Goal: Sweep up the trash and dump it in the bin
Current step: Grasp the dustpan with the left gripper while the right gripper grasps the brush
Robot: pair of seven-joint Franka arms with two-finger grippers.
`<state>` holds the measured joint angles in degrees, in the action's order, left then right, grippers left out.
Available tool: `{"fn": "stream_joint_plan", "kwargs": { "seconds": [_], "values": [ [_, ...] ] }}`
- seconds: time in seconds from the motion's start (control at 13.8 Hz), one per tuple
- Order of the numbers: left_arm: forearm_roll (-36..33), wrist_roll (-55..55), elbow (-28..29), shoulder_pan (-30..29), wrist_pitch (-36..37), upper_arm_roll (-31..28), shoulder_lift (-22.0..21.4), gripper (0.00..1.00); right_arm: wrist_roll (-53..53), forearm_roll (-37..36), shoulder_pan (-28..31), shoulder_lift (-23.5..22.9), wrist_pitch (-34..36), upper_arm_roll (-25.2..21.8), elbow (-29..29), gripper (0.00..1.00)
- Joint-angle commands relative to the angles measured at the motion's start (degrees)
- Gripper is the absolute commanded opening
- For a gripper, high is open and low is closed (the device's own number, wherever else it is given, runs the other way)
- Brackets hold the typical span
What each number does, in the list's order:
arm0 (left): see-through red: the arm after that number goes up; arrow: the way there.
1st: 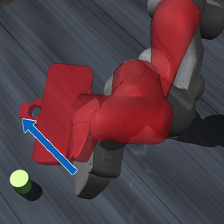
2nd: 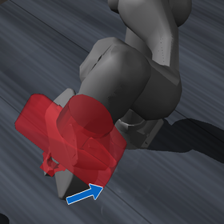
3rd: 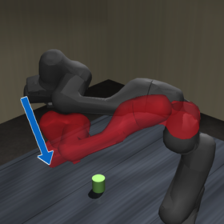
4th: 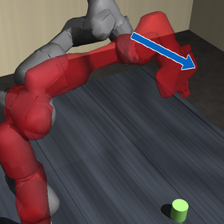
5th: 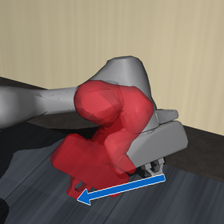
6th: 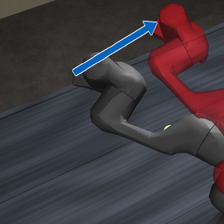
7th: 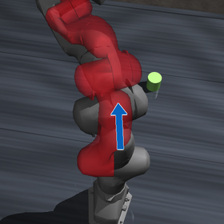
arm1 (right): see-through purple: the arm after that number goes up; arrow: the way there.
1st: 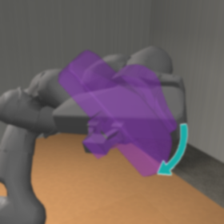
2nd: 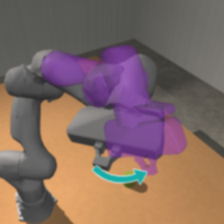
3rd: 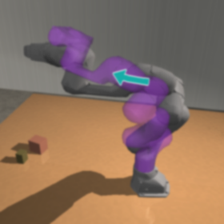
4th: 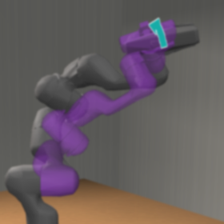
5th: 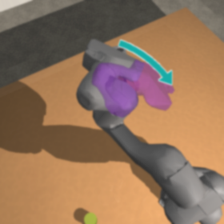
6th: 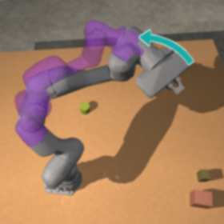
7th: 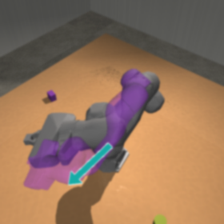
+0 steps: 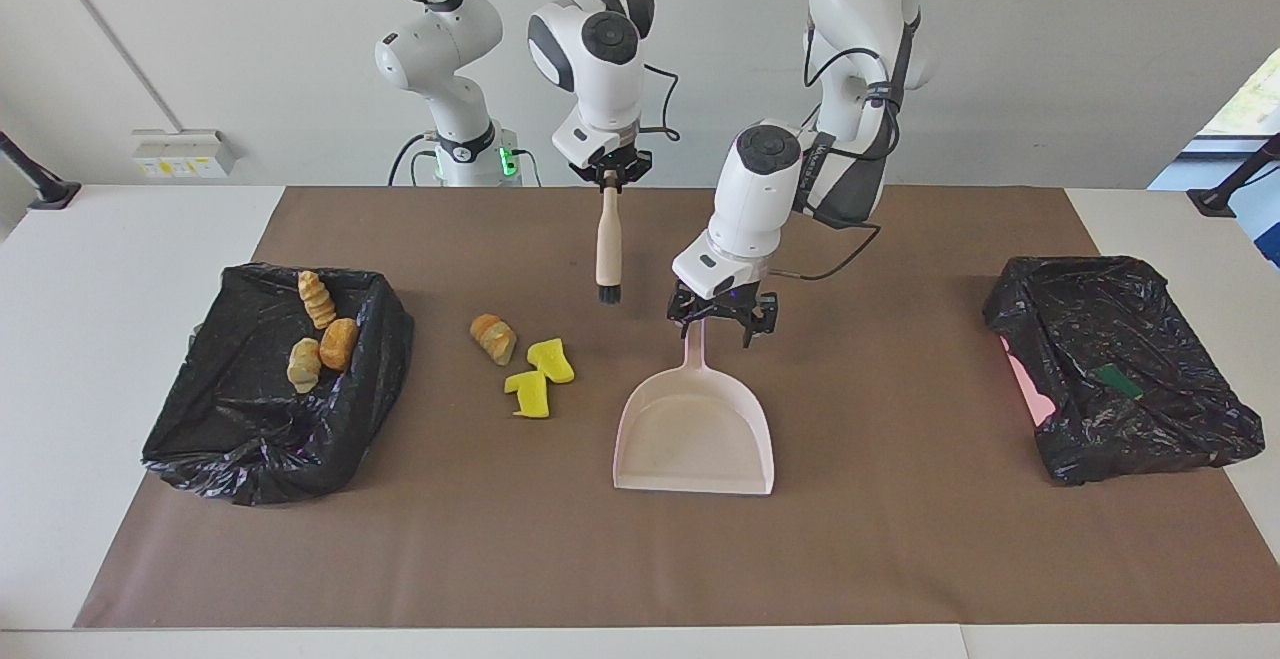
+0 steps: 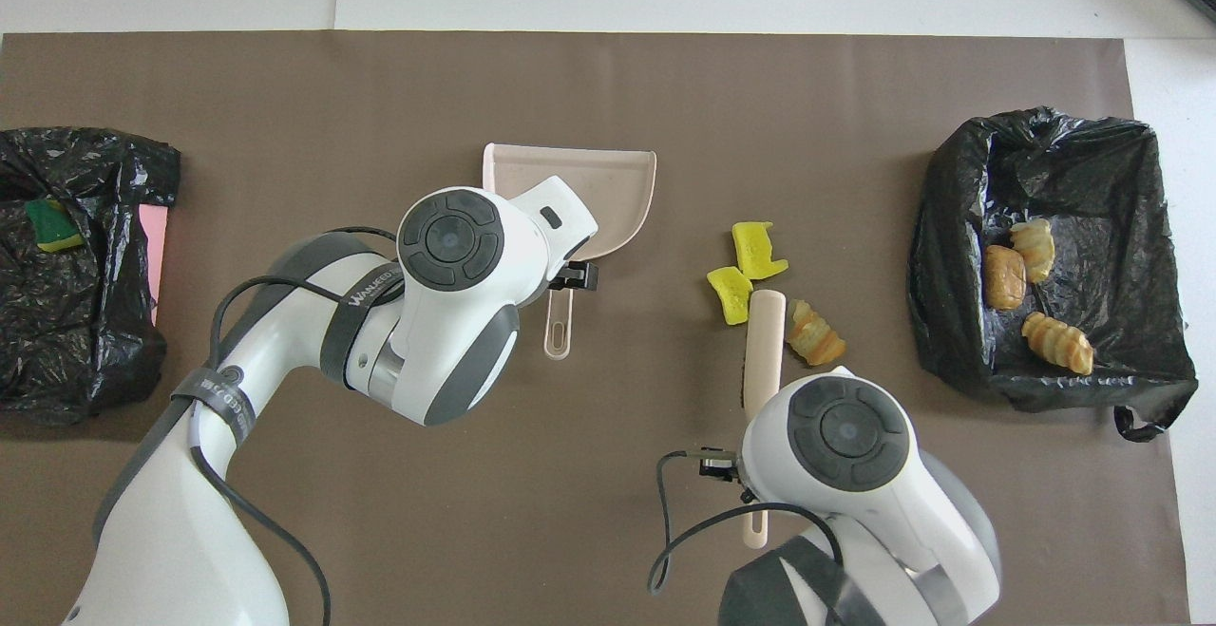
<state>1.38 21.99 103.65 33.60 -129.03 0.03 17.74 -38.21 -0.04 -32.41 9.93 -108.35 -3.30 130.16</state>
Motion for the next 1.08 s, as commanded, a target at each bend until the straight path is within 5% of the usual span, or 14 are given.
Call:
{"fn": "stream_joint_plan", "kwargs": {
  "seconds": [0.0,0.29,0.65,1.01],
  "values": [
    [-0.9,1.3,0.9,2.8,-2.5,-0.7,2.2,1.0,4.5,-4.2,5.1,-0.8,1.2,0.8,-0.7,0.0],
    [-0.8,4.3,3.0,4.3,-3.9,-0.7,2.2,0.95,14.0,-7.1,13.7,-2.3,5.2,0.7,-0.1,0.0],
    [-1.1,3.9,2.5,4.3,-3.5,-1.1,2.2,0.37,18.3,-10.2,15.3,-9.6,-0.1,1.0,-0.3,0.0],
    [-8.6,3.7,2.3,3.9,-2.7,-1.1,1.8,0.2,16.7,-1.5,8.2,-14.1,-2.9,1.0,-3.5,0.0]
  ]
}}
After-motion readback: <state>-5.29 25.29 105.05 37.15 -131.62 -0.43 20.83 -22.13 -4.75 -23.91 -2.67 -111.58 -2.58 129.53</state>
